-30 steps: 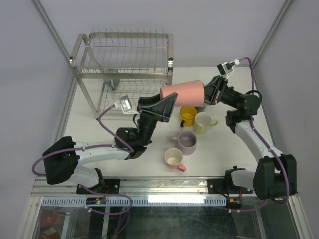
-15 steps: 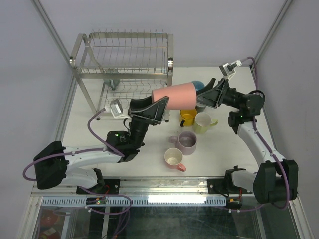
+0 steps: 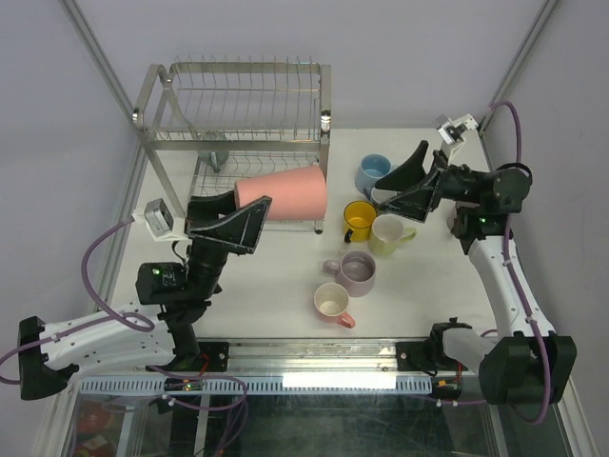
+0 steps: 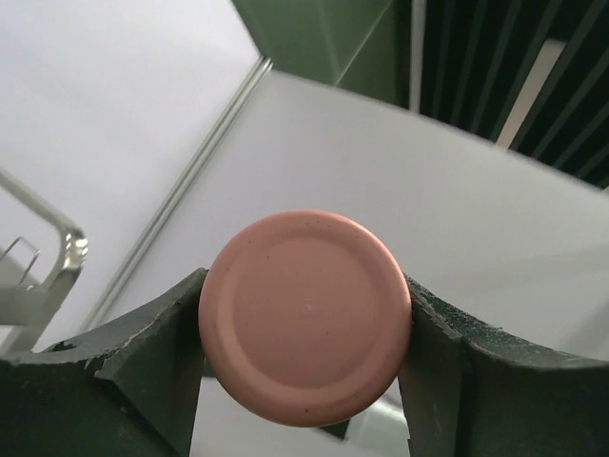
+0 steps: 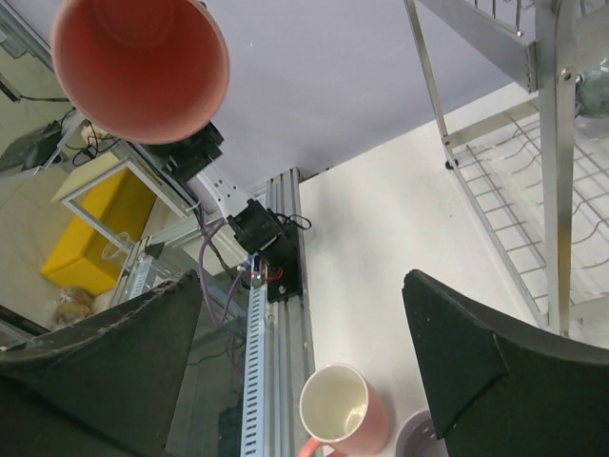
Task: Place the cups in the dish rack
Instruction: Turn the cup upside down in the dish rack.
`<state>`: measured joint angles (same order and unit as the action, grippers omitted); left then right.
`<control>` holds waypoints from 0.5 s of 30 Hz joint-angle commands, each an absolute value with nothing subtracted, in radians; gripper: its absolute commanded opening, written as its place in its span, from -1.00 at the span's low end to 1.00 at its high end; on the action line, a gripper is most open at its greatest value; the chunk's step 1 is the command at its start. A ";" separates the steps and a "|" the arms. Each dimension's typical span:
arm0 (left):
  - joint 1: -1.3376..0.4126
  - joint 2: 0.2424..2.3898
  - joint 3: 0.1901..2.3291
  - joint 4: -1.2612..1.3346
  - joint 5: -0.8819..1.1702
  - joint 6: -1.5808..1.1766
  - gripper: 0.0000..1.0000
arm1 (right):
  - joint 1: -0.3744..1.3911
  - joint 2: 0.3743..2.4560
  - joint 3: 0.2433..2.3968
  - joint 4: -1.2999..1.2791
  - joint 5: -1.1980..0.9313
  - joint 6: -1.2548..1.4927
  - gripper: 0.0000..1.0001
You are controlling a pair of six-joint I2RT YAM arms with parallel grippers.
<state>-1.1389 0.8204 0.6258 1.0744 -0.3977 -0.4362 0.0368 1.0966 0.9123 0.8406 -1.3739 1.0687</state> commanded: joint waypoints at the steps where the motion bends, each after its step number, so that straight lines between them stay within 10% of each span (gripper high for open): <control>1: -1.143 0.753 0.683 0.684 -0.332 -0.318 -1.00 | -0.002 1.063 0.980 0.481 -1.482 0.777 0.79; 7: -1.143 0.674 0.701 0.347 -0.379 -0.272 -1.00 | -0.030 1.088 1.206 -0.533 -1.376 -0.262 0.80; 15: -1.143 0.524 0.614 0.183 -0.537 -0.244 -1.00 | -0.061 1.102 1.203 -0.698 -1.291 -0.493 0.81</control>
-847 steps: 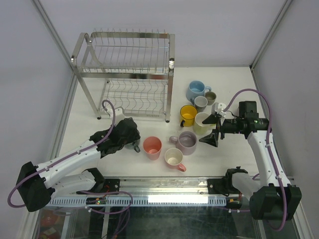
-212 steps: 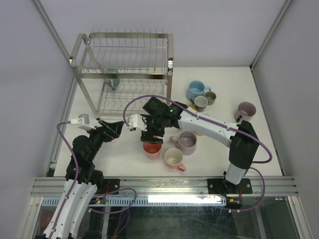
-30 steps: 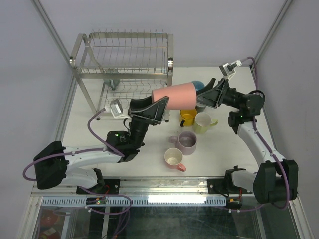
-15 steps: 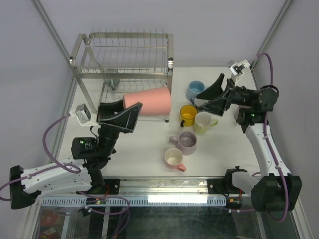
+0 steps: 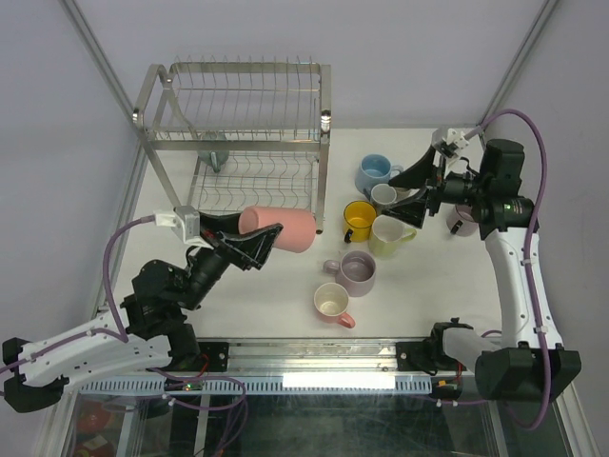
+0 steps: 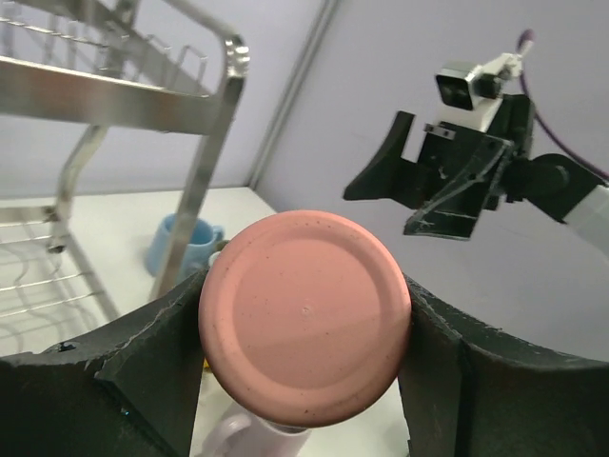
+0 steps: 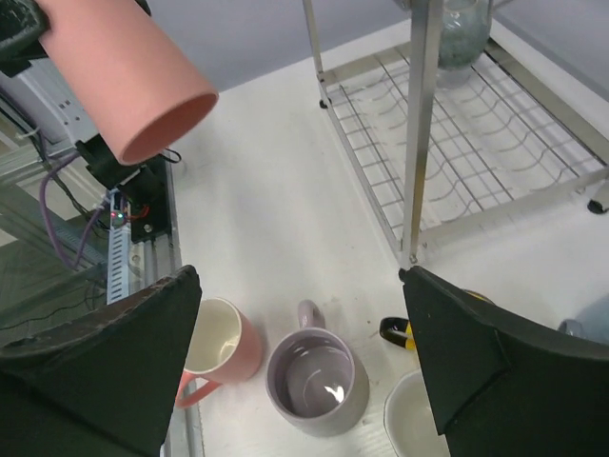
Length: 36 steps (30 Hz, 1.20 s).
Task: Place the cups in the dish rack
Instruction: Turn the cup upside down in the dish rack.
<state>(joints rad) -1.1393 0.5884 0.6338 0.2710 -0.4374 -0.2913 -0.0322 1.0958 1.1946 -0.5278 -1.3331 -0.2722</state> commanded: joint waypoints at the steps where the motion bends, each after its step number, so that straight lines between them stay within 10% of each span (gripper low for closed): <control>1: -1.143 0.508 0.604 0.174 -0.555 -0.233 -1.00 | -0.070 1.106 1.197 -0.690 -1.288 -0.497 0.81; 36: -0.933 0.627 0.494 0.300 -0.539 -0.183 -1.00 | -0.233 1.157 1.006 -0.512 -1.300 -0.508 0.81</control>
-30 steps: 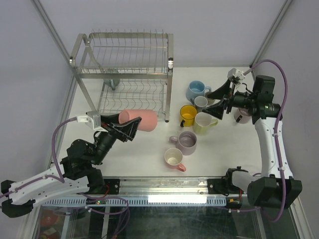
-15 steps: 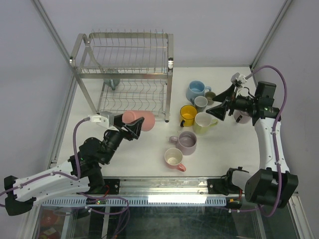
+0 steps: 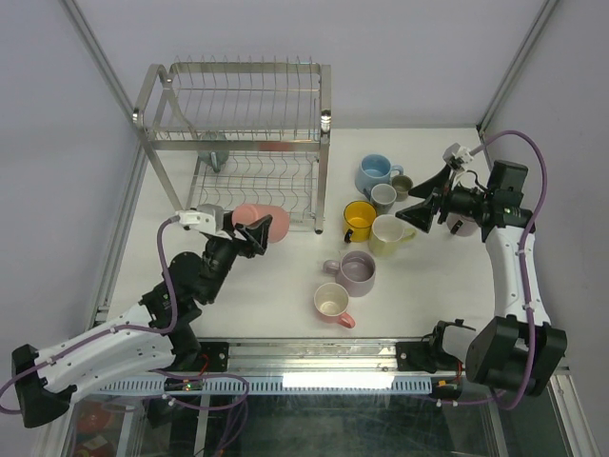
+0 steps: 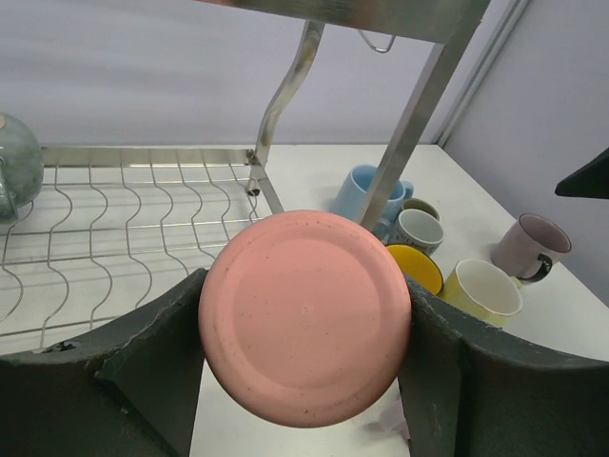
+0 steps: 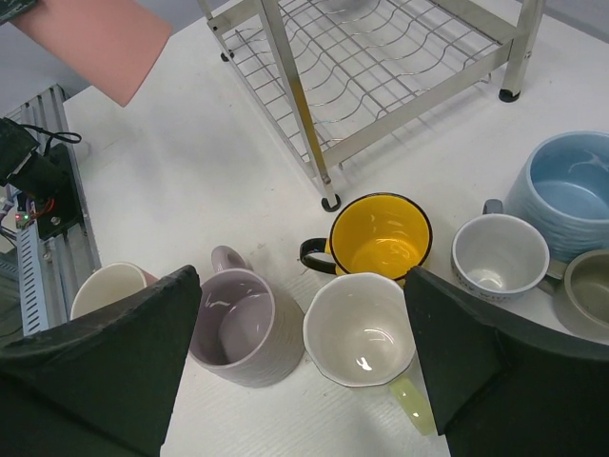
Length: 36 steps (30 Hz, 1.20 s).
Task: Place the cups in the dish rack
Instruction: Turn the cup upside down in the dish rack.
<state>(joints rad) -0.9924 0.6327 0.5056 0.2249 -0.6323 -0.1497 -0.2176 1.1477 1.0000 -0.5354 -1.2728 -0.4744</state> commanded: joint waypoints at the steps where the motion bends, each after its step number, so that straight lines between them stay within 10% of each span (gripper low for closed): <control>1: -0.914 0.629 0.490 0.303 -0.523 -0.188 -1.00 | -0.237 1.160 1.008 -0.518 -1.302 -0.513 0.81; 36: -0.567 0.794 0.488 0.413 -0.446 -0.419 -1.00 | -0.347 1.206 1.009 -0.612 -1.398 -0.632 0.81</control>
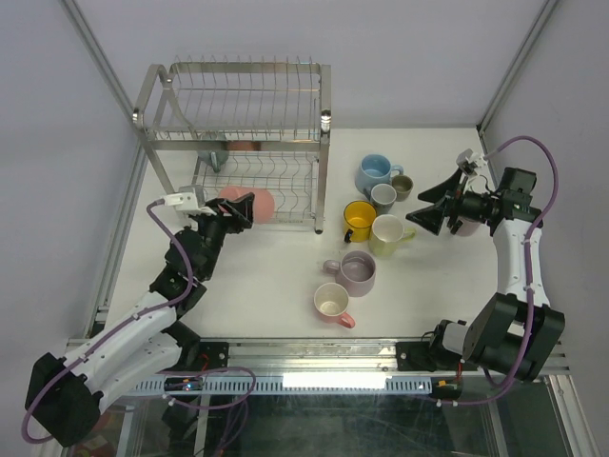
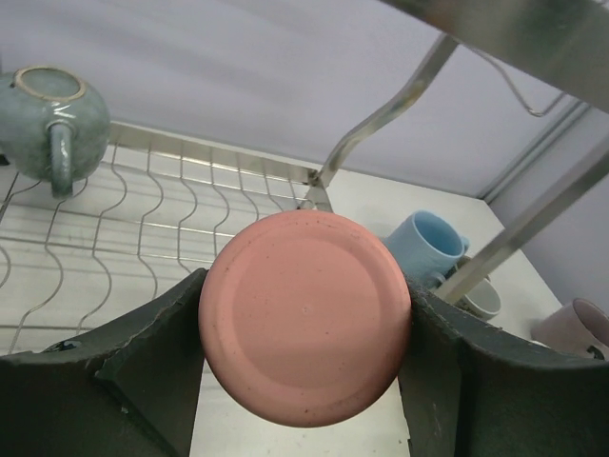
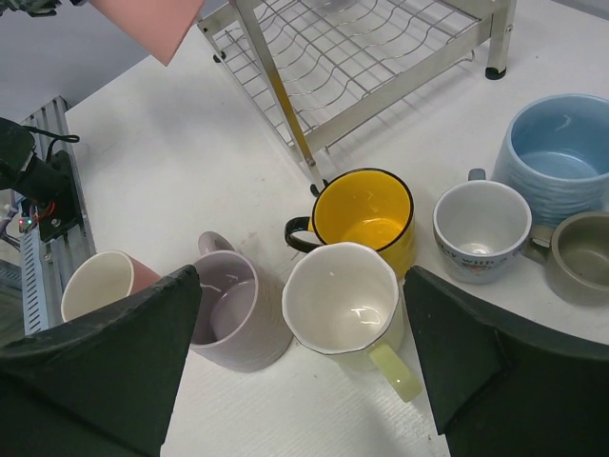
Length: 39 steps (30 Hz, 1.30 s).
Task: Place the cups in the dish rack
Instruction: Turn the cup upside down in the dish rack.
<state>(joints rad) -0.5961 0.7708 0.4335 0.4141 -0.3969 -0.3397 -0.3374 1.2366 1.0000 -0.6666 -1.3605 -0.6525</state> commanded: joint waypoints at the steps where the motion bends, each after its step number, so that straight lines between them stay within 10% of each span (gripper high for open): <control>1: -0.562 0.807 0.491 0.412 -0.456 -0.425 -1.00 | -0.347 1.208 1.007 -0.609 -1.400 -0.630 0.80; 28: -0.436 1.359 0.569 1.108 -0.568 -0.198 -1.00 | -0.334 1.206 1.006 -0.613 -1.389 -0.615 0.79; 39: -0.436 1.503 0.614 1.158 -0.446 -0.152 -1.00 | -0.394 1.308 1.139 -0.983 -1.385 -0.980 0.82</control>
<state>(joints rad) -0.4431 1.4757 0.5713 1.0519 -0.5095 -0.1997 -0.3752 1.2846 1.0702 -0.8421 -1.3666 -0.8169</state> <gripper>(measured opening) 0.647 0.906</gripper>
